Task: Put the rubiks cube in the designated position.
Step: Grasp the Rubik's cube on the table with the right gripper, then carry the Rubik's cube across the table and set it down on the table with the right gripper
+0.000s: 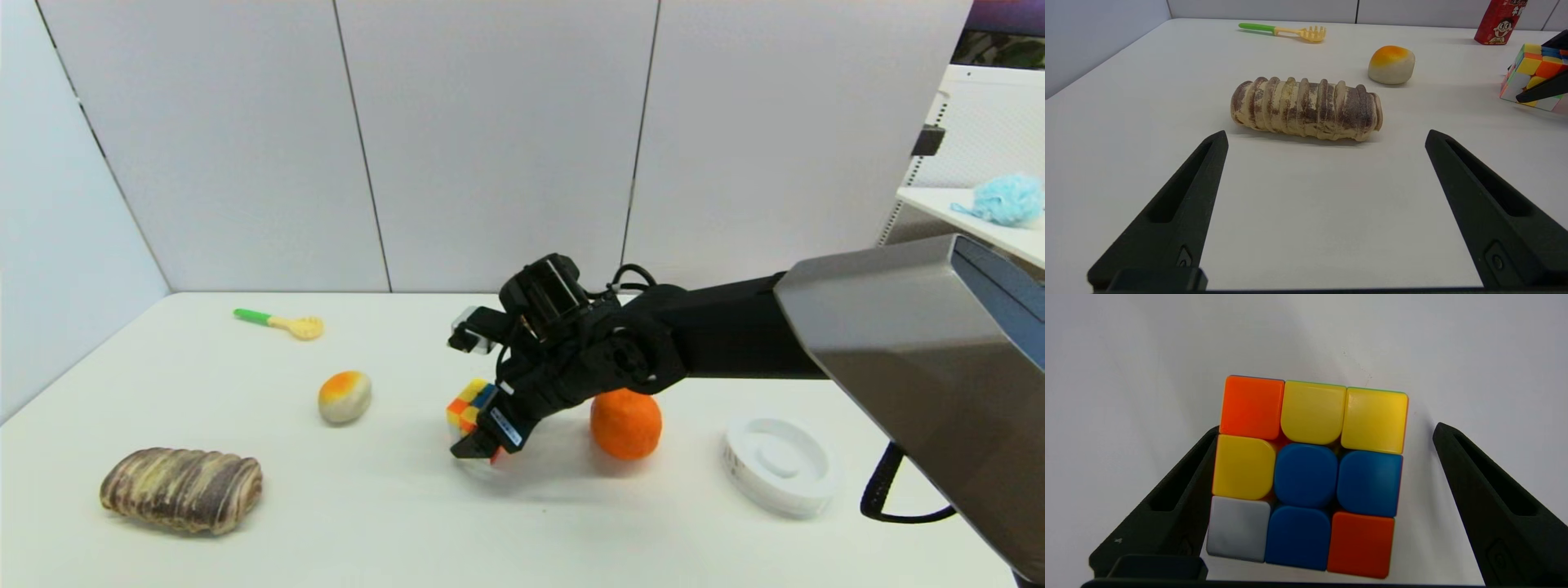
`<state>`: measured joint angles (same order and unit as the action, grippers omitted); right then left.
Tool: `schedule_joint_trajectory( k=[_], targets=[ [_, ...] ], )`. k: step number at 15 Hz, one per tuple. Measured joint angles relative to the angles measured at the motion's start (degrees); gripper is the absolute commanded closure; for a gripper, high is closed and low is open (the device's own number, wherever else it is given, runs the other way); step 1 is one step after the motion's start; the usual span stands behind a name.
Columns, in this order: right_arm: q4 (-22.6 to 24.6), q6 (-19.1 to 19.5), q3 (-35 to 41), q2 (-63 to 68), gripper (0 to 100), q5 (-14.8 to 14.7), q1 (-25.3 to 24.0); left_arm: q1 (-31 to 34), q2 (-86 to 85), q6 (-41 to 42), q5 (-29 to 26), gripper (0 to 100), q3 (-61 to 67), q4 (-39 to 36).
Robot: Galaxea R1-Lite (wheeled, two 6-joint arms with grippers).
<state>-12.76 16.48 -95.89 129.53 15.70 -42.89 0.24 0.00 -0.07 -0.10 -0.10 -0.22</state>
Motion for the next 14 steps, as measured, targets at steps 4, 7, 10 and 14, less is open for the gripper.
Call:
schedule_joint_trajectory(
  k=[4,7,10,14],
  targets=[
    [-0.16,-0.02,-0.02,0.20,100,-0.29,0.11,0.00,0.00,0.00,0.00,0,0.00,0.01],
    [-0.33,-0.09,-0.06,0.13,100,-0.27,0.13,0.00,0.00,0.00,0.00,0,0.00,-0.02],
    [-0.29,-0.11,-0.17,0.00,100,-0.27,0.26,0.00,0.00,0.00,0.00,0,0.00,-0.02],
    [-0.21,-0.69,-0.44,-0.61,100,0.06,0.85,0.00,0.00,0.00,0.00,0,0.00,0.00]
  ],
)
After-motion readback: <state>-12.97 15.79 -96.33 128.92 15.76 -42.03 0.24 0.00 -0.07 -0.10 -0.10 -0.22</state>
